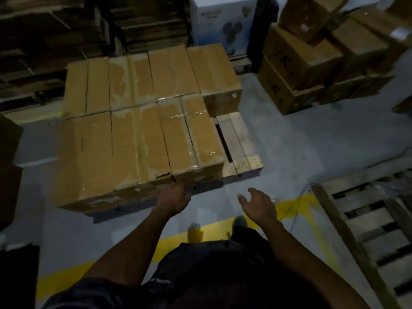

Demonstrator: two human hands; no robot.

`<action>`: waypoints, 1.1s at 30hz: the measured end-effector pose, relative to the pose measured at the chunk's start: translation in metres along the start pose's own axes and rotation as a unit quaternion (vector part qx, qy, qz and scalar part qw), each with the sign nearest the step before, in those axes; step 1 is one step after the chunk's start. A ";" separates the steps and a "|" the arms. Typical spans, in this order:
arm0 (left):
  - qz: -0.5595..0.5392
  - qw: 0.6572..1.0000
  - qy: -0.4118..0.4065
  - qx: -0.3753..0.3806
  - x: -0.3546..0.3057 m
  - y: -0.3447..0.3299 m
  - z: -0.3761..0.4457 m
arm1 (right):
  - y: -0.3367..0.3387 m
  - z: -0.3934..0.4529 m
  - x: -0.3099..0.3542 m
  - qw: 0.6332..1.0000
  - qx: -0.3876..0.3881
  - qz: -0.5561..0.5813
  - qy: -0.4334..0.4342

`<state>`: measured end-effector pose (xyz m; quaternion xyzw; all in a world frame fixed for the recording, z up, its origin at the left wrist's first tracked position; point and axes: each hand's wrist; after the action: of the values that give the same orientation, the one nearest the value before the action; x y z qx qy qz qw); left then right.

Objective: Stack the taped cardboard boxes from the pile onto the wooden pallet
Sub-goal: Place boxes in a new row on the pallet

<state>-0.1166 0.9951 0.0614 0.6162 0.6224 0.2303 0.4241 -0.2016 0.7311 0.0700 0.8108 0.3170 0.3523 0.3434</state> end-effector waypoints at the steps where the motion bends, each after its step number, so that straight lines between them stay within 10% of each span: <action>1: 0.002 1.000 -0.003 0.000 -0.009 -0.001 -0.003 | 0.006 0.000 -0.009 1.000 -0.006 0.000 -0.004; 33: 0.031 0.992 -0.120 0.013 -0.504 0.045 0.316 | 0.344 0.316 -0.276 0.998 -0.047 0.014 -0.030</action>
<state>0.1053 0.4420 0.0522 0.6637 0.5507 0.1593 0.4805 -0.0112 0.2232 0.0778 0.8084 0.2784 0.3474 0.3852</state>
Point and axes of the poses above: each hand's wrist, its own z-axis towards the middle knuckle, its own y-axis out of the back of the hand, x = y × z, and after that the axes turned 1 degree about -z, right-handed
